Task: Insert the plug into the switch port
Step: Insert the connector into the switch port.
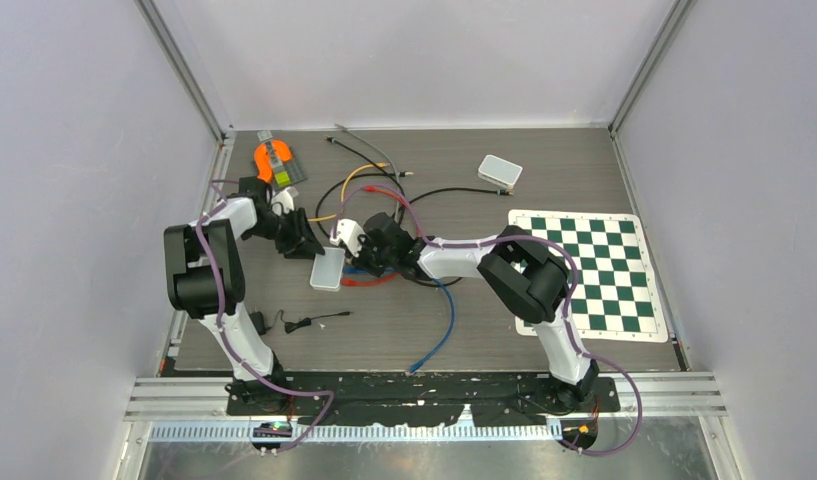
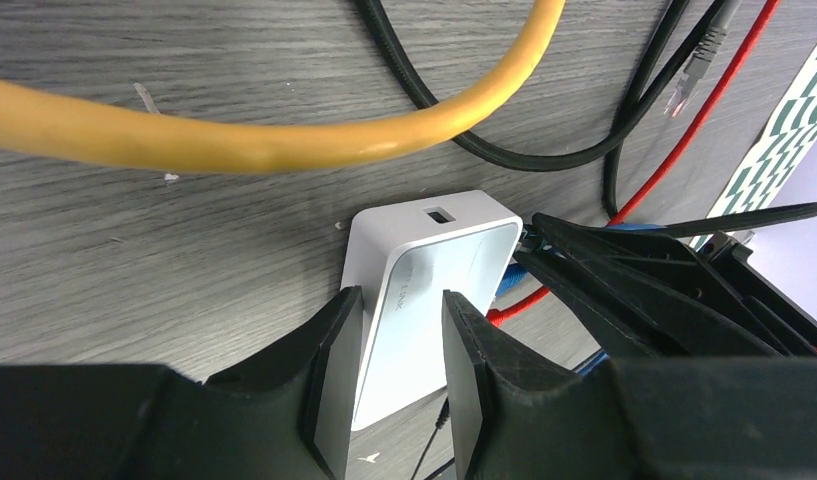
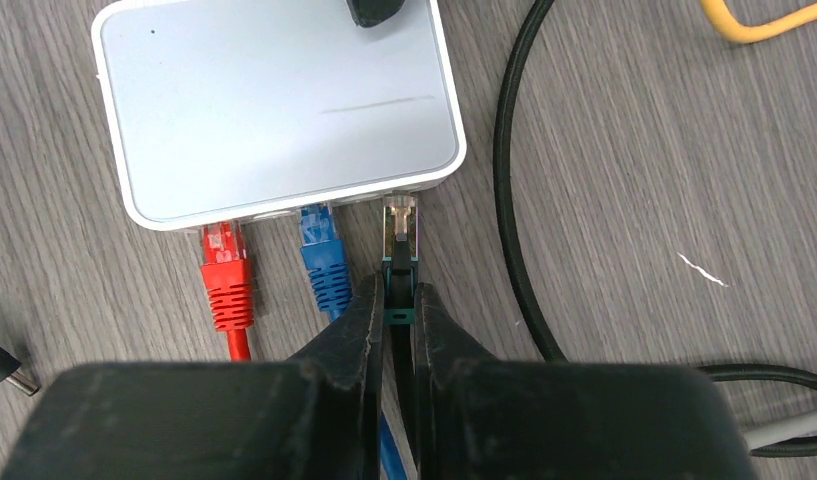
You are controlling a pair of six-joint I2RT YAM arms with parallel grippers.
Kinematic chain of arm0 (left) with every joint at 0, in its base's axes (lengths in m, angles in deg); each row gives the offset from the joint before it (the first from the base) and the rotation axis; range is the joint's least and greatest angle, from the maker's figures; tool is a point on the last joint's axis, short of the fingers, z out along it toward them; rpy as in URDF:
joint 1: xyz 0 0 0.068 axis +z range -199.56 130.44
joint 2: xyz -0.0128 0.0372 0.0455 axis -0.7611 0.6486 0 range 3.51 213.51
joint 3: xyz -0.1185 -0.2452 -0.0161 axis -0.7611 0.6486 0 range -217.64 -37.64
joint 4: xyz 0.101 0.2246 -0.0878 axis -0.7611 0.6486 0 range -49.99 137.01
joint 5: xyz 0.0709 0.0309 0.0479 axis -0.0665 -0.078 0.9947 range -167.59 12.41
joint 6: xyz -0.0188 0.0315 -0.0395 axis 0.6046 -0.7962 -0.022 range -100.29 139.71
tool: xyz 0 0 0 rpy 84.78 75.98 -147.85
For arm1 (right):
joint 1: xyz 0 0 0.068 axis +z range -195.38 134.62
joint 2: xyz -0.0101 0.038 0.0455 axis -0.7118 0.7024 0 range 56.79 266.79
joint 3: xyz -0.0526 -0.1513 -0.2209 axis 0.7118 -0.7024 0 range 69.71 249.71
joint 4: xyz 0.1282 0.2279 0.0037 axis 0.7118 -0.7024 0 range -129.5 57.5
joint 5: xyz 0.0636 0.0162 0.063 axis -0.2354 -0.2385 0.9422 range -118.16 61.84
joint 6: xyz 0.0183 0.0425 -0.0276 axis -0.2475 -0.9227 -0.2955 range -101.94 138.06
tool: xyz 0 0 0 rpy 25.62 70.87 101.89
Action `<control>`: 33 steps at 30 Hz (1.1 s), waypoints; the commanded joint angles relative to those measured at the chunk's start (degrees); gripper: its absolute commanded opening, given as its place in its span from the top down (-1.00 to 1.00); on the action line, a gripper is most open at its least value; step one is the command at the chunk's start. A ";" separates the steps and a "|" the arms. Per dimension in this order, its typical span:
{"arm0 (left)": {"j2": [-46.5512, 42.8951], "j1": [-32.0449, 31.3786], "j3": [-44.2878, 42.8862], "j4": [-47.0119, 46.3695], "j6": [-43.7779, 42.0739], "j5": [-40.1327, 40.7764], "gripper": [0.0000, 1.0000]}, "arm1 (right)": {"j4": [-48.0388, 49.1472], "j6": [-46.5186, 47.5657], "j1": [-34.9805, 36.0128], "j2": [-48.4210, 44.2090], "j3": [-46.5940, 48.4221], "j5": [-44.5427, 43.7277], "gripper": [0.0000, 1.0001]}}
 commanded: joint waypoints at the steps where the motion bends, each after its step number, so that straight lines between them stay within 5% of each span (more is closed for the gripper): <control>1: 0.24 -0.28 -2.44 1.74 -0.69 -2.61 0.25 | 6.32 -0.39 0.92 -4.66 -0.34 0.38 0.90; 33: 2.27 -1.65 -3.27 2.48 -0.67 -7.59 0.27 | 4.66 -2.26 0.95 -1.02 4.70 3.75 0.90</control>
